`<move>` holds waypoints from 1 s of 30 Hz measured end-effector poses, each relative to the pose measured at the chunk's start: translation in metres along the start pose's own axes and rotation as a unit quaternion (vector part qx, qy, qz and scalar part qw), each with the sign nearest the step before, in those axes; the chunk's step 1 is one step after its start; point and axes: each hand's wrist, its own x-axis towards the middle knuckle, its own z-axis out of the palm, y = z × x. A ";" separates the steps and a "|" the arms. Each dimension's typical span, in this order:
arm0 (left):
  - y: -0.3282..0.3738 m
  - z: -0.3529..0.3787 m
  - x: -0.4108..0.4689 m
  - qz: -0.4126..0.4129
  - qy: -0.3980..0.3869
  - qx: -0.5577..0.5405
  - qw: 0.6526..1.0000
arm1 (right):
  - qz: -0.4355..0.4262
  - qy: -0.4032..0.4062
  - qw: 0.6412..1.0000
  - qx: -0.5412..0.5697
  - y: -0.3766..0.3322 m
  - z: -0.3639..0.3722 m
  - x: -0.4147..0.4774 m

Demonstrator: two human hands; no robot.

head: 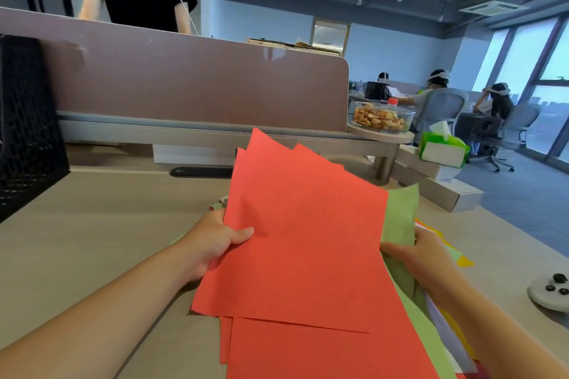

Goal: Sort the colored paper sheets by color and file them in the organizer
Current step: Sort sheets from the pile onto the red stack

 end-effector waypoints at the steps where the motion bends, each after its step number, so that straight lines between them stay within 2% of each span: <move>1: 0.000 0.000 0.000 0.000 0.002 0.003 1.000 | -0.018 0.017 1.000 -0.010 0.000 0.002 -0.002; 3: 0.000 -0.001 0.000 -0.002 0.002 -0.001 1.000 | -0.053 0.062 0.996 -0.026 -0.002 0.003 -0.004; 7: 0.002 -0.002 -0.002 -0.003 -0.008 -0.001 1.000 | -0.077 0.124 0.975 -0.170 0.000 0.003 -0.001; 11: 0.004 0.000 -0.006 -0.002 -0.017 0.003 1.000 | -0.170 0.134 0.963 -0.163 -0.001 0.009 -0.002; 13: 0.004 -0.001 -0.006 -0.007 -0.019 0.013 1.000 | -0.175 0.100 0.975 -0.094 -0.006 0.011 -0.007; 15: 0.003 -0.001 -0.006 -0.010 -0.020 0.018 1.000 | -0.079 0.011 0.993 0.084 -0.010 0.012 -0.008; 17: 0.003 -0.001 -0.006 -0.011 -0.023 0.025 0.999 | -0.005 -0.058 0.982 0.180 -0.010 0.013 -0.009; 19: 0.003 -0.002 -0.006 -0.014 -0.027 0.030 0.999 | 0.004 -0.086 0.986 0.141 -0.004 0.014 -0.007; 24: 0.001 -0.004 -0.001 -0.026 -0.041 0.072 0.996 | -0.047 -0.047 0.997 0.042 -0.010 0.028 -0.008; 27: 0.004 -0.005 0.000 -0.044 -0.041 0.095 0.994 | -0.070 -0.104 0.989 0.082 -0.020 0.046 -0.011; 30: 0.007 -0.009 0.002 -0.042 -0.032 0.143 0.988 | -0.099 -0.128 0.982 0.100 -0.021 0.053 -0.017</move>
